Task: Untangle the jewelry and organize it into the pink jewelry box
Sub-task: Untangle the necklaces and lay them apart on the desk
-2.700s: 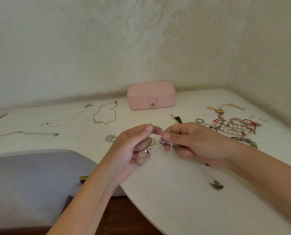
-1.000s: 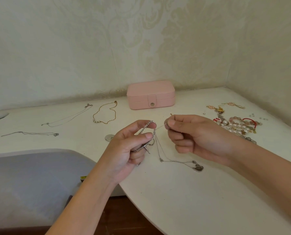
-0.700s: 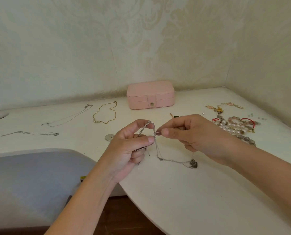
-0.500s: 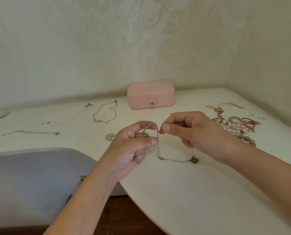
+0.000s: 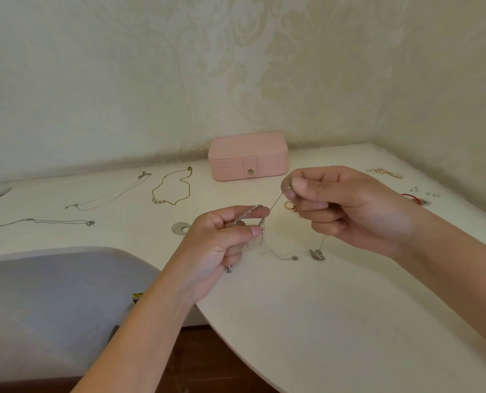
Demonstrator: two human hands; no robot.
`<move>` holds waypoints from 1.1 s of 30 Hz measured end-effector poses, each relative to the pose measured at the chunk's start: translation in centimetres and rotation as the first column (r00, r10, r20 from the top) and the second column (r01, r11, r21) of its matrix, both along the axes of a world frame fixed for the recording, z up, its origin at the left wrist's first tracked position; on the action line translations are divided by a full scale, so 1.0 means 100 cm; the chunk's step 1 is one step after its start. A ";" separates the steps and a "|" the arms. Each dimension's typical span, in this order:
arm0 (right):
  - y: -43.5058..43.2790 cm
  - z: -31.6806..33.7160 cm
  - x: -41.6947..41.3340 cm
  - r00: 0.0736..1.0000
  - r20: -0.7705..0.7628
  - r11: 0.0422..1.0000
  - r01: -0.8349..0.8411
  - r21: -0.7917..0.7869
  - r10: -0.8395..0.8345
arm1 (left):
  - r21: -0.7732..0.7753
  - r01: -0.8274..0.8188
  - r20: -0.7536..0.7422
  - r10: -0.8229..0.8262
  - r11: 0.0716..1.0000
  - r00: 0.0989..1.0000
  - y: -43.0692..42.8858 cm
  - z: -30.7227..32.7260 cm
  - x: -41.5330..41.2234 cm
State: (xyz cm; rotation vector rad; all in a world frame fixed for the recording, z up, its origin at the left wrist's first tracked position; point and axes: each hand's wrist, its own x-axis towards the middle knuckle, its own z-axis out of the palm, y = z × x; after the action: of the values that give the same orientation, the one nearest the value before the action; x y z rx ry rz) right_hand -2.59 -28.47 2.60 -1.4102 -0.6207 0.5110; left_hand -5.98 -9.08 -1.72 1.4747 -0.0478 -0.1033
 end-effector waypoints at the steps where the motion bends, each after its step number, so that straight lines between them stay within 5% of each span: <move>1: -0.001 0.001 0.000 1.000 -0.012 1.000 -0.010 0.013 0.010 | -0.007 0.000 -0.002 0.000 1.000 1.000 0.000 0.000 0.000; 7: -0.009 0.006 0.005 0.991 -0.121 0.994 0.062 0.095 -0.050 | -0.142 -0.039 -0.028 0.035 0.989 0.999 0.001 0.002 0.000; 12: -0.020 0.009 0.010 0.994 -0.094 0.988 0.068 0.138 -0.055 | -0.231 -0.226 -0.023 0.227 0.946 0.974 0.002 -0.001 0.000; 21: -0.021 0.010 0.010 0.990 -0.139 0.951 0.063 0.304 -0.021 | -0.202 -0.265 0.004 0.271 0.943 0.963 0.001 0.000 -0.002; 28: -0.035 0.008 0.026 0.941 -0.162 0.869 -0.198 0.453 0.299 | -0.212 -0.378 0.038 0.394 0.901 0.918 0.002 -0.003 0.001; 33: -0.034 0.010 0.029 0.804 -0.232 0.742 -0.337 0.580 0.547 | -0.232 -0.375 0.059 0.398 0.898 0.916 0.001 -0.004 0.001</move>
State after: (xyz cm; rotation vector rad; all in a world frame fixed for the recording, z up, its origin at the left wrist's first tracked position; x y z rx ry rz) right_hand 0.28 -31.92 3.63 -0.6009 -0.7094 0.9154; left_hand -5.86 -8.93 -2.16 1.2451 0.1469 0.2971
